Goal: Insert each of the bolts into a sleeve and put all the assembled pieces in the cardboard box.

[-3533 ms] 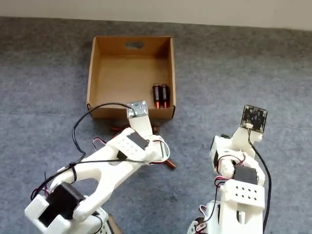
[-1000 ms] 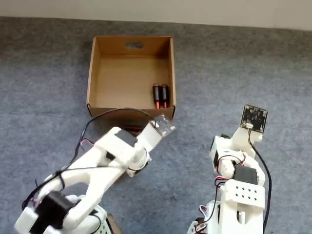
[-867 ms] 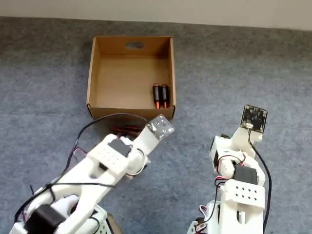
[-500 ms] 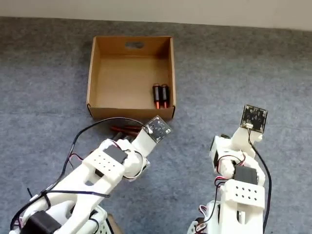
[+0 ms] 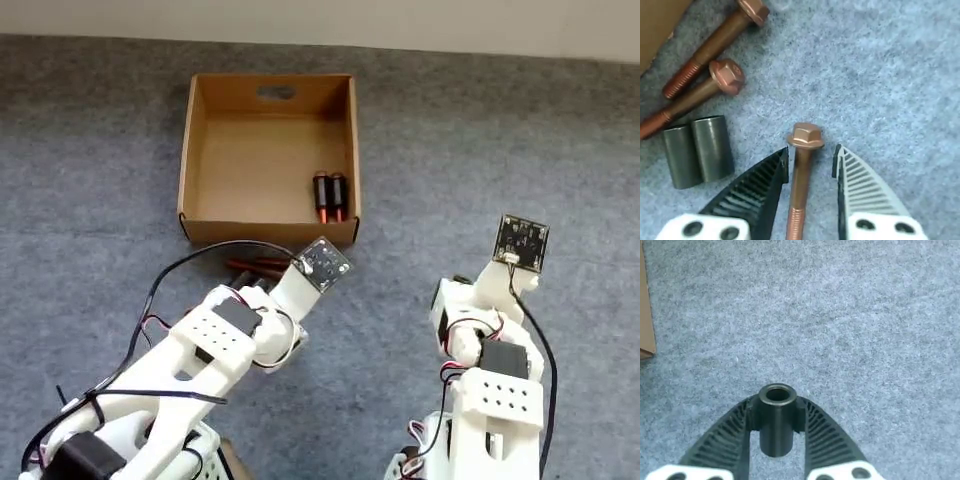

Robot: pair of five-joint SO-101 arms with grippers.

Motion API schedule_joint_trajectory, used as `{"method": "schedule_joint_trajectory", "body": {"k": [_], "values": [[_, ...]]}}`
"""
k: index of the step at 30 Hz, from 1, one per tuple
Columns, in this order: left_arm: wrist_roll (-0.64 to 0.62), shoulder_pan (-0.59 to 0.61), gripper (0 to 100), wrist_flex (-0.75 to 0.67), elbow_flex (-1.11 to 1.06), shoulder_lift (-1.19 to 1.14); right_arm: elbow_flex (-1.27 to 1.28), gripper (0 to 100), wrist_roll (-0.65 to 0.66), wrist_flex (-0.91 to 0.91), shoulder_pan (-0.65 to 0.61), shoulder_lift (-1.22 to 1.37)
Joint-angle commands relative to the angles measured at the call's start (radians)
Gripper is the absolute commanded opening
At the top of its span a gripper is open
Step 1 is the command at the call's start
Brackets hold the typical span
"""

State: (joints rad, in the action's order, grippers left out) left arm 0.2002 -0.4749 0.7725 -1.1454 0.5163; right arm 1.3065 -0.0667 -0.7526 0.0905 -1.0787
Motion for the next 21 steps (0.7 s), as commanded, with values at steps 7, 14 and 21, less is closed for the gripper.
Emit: {"method": "schedule_joint_trajectory", "body": {"k": [7,14,21], "values": [[-0.006,-0.012,17,0.035,0.077,-0.004,-0.007,0.6,-0.009,0.015,0.005,-0.019],[-0.006,-0.013,17,0.04,0.076,-0.004,-0.007,0.6,-0.009,0.013,0.005,-0.019],[-0.008,-0.012,17,0.061,0.137,-0.136,-0.007,0.6,-0.009,0.013,0.005,-0.019]]}}
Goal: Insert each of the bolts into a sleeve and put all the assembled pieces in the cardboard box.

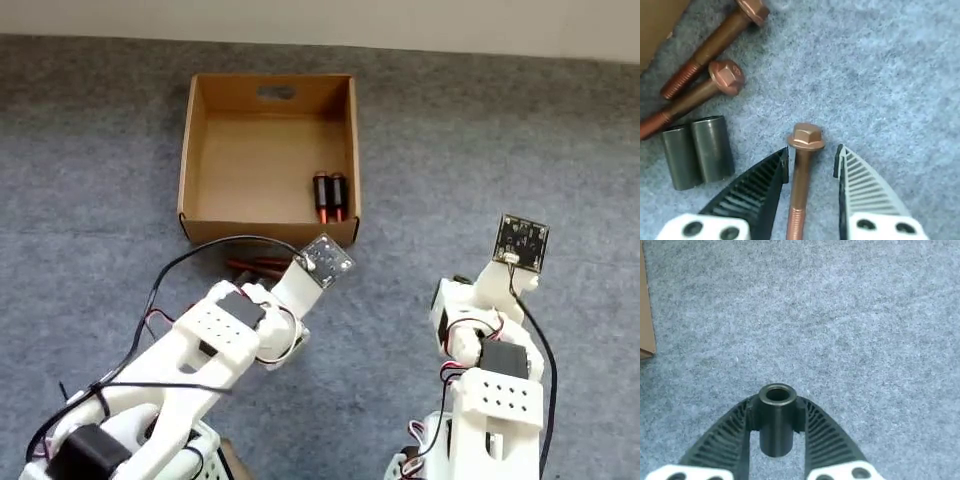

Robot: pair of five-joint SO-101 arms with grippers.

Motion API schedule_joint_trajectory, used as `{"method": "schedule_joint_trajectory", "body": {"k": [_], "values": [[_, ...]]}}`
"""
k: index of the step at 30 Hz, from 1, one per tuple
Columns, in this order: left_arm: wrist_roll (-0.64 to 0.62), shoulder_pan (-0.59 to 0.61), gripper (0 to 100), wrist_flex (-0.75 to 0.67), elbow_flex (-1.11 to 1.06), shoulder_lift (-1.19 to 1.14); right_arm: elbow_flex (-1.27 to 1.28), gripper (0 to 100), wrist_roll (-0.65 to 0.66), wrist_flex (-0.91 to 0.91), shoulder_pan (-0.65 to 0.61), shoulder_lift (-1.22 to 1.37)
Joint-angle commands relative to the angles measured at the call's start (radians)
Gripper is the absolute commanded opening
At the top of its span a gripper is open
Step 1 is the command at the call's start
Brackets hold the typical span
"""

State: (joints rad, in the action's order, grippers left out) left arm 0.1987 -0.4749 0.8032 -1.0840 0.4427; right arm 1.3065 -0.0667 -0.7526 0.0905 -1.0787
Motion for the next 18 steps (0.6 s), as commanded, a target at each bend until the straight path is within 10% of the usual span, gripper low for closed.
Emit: {"method": "schedule_joint_trajectory", "body": {"k": [1,14,18], "values": [[-0.006,-0.012,17,0.054,0.108,-0.097,-0.007,0.6,-0.009,0.013,0.005,-0.019],[-0.006,-0.01,17,0.1,0.217,-0.236,0.004,0.6,-0.009,0.013,0.005,-0.019],[-0.006,0.015,3,0.098,0.22,-0.236,0.005,0.6,-0.009,0.013,0.005,-0.019]]}}
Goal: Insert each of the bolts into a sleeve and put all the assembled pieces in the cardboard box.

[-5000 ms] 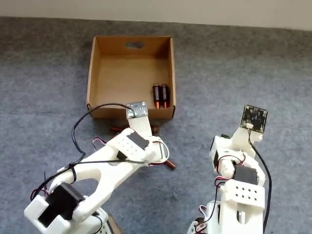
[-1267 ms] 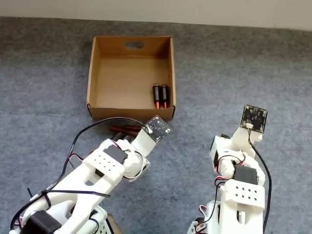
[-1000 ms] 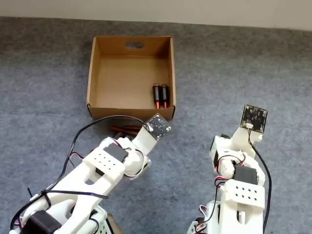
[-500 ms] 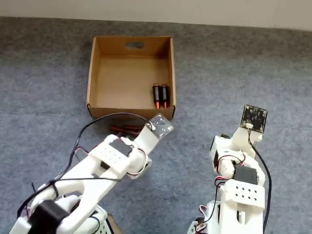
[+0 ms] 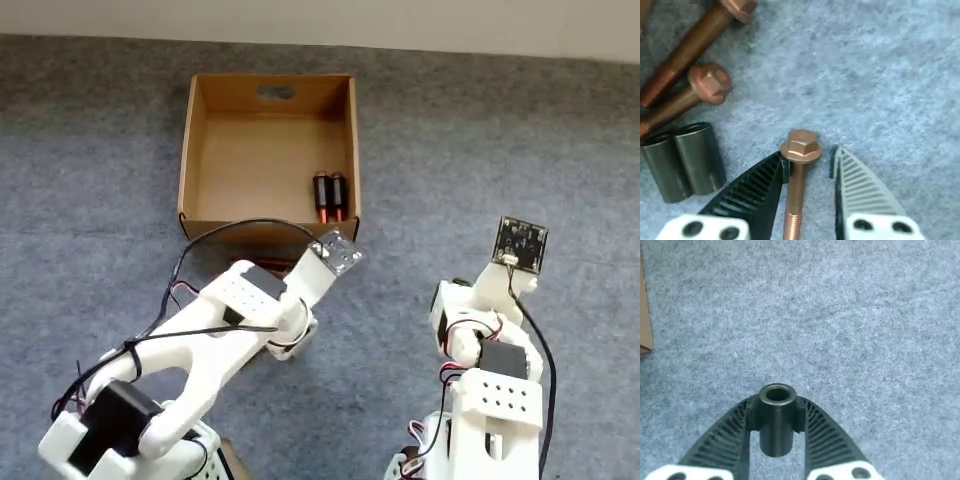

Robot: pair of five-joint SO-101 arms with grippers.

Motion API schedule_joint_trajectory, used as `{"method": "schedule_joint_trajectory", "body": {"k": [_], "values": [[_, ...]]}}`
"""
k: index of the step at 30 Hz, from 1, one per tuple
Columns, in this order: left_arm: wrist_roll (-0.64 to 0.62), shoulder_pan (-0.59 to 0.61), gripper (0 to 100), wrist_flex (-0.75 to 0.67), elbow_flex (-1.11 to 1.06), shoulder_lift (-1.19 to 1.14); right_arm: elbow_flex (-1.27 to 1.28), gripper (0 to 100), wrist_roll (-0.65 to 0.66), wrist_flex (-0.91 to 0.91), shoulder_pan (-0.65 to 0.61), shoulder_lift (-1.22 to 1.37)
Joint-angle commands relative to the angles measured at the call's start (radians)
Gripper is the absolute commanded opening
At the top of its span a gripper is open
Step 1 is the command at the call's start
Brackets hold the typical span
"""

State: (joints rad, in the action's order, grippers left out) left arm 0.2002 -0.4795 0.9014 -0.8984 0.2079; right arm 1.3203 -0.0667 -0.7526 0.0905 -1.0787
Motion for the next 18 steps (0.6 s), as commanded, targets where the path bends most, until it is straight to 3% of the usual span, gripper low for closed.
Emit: {"method": "schedule_joint_trajectory", "body": {"k": [1,11,18], "values": [[-0.008,0.024,0,0.0,0.035,-0.001,-0.008,0.6,-0.009,0.013,0.005,-0.019],[-0.006,0.027,1,0.032,0.038,0.012,-0.01,0.6,-0.009,0.015,0.004,-0.021],[-0.002,0.139,1,0.14,0.03,0.311,-0.051,0.6,-0.009,0.019,-0.002,-0.021]]}}
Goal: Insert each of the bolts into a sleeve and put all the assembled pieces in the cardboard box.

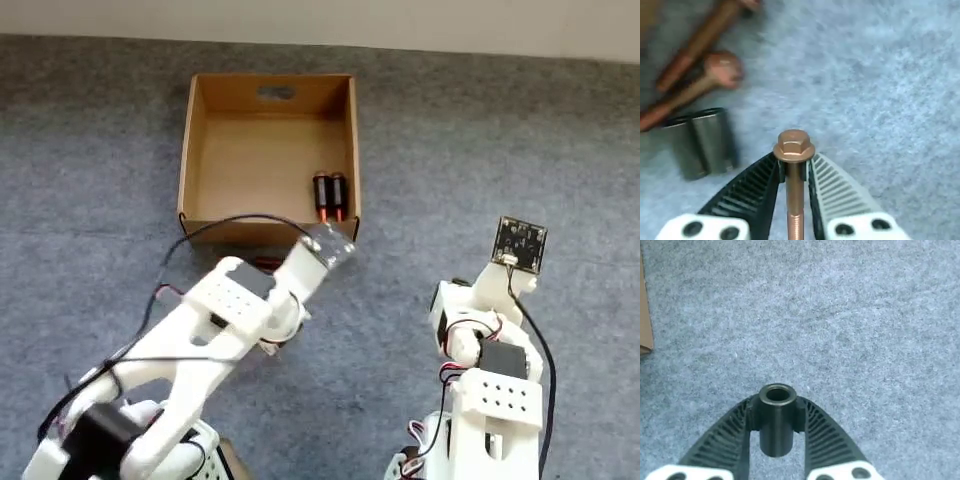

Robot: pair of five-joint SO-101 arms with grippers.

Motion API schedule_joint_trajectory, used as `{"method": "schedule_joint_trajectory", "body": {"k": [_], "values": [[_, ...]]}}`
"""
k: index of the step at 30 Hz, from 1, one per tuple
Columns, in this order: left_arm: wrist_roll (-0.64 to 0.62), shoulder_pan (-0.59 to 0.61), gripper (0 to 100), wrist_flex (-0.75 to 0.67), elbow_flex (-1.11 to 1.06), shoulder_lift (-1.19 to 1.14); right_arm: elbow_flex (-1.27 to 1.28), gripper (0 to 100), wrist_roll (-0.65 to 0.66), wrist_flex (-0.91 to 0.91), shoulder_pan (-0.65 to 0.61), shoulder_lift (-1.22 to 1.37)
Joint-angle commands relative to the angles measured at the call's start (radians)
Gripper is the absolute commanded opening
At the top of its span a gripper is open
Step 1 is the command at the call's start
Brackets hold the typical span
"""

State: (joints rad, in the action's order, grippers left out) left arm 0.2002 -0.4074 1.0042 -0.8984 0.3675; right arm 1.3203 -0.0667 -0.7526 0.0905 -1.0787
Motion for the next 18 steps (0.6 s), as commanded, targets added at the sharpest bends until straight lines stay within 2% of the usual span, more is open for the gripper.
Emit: {"method": "schedule_joint_trajectory", "body": {"k": [1,5,11,18], "values": [[-0.002,0.093,1,0.046,0.03,0.203,-0.064,0.6,-0.009,0.019,-0.008,-0.021],[-0.008,0.17,1,0.055,0.03,0.401,-0.104,0.6,-0.009,0.019,-0.064,-0.021],[-0.014,0.208,1,0.044,0.03,0.671,-0.177,0.6,-0.009,0.019,-0.174,-0.021],[-0.245,0.206,1,-0.149,0.03,0.874,-0.286,0.6,-0.009,0.021,-0.36,-0.021]]}}
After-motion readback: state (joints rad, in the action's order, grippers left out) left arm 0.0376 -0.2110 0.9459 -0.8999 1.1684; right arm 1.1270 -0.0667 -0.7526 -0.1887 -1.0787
